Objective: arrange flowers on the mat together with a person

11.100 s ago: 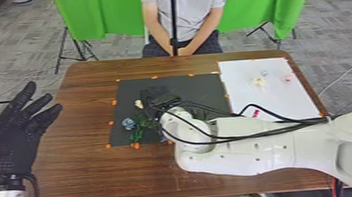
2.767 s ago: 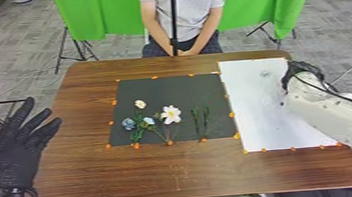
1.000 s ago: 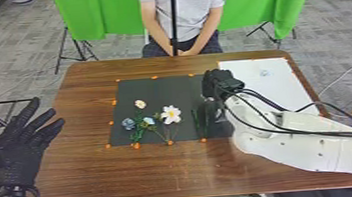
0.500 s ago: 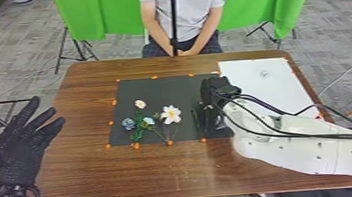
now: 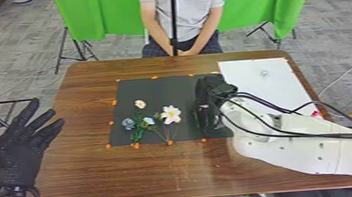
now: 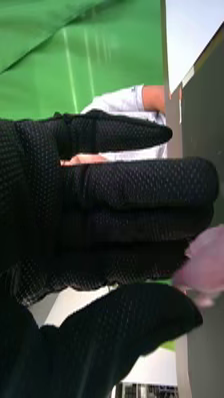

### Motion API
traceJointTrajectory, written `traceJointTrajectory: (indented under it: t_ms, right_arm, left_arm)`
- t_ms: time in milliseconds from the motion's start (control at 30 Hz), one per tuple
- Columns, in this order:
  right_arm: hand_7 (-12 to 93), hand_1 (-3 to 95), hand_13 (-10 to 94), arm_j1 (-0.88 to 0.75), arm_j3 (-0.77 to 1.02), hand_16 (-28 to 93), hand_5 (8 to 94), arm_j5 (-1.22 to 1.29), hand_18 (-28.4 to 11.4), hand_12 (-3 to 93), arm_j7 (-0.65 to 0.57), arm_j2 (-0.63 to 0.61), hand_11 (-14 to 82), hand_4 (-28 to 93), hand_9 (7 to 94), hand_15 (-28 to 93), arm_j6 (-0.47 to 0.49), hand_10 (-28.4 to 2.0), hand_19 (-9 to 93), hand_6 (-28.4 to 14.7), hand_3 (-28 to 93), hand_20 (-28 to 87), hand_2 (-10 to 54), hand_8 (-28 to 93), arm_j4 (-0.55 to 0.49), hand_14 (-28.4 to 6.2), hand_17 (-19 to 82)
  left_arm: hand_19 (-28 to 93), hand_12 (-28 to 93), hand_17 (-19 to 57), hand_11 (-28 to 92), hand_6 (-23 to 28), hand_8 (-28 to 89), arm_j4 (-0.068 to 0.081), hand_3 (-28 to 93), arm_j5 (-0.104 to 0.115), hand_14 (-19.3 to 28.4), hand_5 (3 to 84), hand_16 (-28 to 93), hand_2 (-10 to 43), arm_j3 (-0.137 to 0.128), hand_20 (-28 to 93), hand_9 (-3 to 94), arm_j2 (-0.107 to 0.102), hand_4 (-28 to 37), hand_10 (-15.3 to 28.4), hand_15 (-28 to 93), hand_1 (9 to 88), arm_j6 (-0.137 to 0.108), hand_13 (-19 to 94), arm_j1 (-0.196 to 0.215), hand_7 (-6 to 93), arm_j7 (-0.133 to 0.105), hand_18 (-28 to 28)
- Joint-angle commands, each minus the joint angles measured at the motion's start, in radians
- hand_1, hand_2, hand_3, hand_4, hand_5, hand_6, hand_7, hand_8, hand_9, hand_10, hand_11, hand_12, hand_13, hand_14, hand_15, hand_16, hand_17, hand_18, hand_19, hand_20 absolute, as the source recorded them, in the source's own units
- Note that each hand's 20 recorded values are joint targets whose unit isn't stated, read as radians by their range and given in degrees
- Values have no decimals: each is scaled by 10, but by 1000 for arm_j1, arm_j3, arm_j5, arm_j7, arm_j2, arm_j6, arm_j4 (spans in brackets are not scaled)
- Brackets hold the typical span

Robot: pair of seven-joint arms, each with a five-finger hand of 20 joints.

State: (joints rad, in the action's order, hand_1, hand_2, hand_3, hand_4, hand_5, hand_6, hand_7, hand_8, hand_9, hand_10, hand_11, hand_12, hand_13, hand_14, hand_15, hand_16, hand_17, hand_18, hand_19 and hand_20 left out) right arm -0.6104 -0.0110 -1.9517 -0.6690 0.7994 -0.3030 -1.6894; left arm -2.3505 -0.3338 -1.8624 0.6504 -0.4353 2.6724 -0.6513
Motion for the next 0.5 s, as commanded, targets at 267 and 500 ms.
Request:
traceJointTrajectory:
  t_ms: [267,500]
  right_arm:
    - [178,368,648,-35,81,161,678,1,-184,172,28,-32,252,-283,705,528,28,-110,704,48,747,130,-95,-141,-54,-83,180]
    - [163,292,604,-314,462,146,618,170,-209,159,97,-99,218,-273,654,521,17,-129,666,21,735,122,-88,-138,-201,-113,158]
  left_arm:
    - [442,117,-77,177,45,-84,-9,759,57,227,308,-64,81,1,205,309,-43,-283,151,464,191,-35,221,58,96,-63,196]
    - [442,116,-77,176,45,-85,-9,758,13,227,308,-64,80,-2,204,309,2,-283,151,463,189,-23,222,43,96,-18,197]
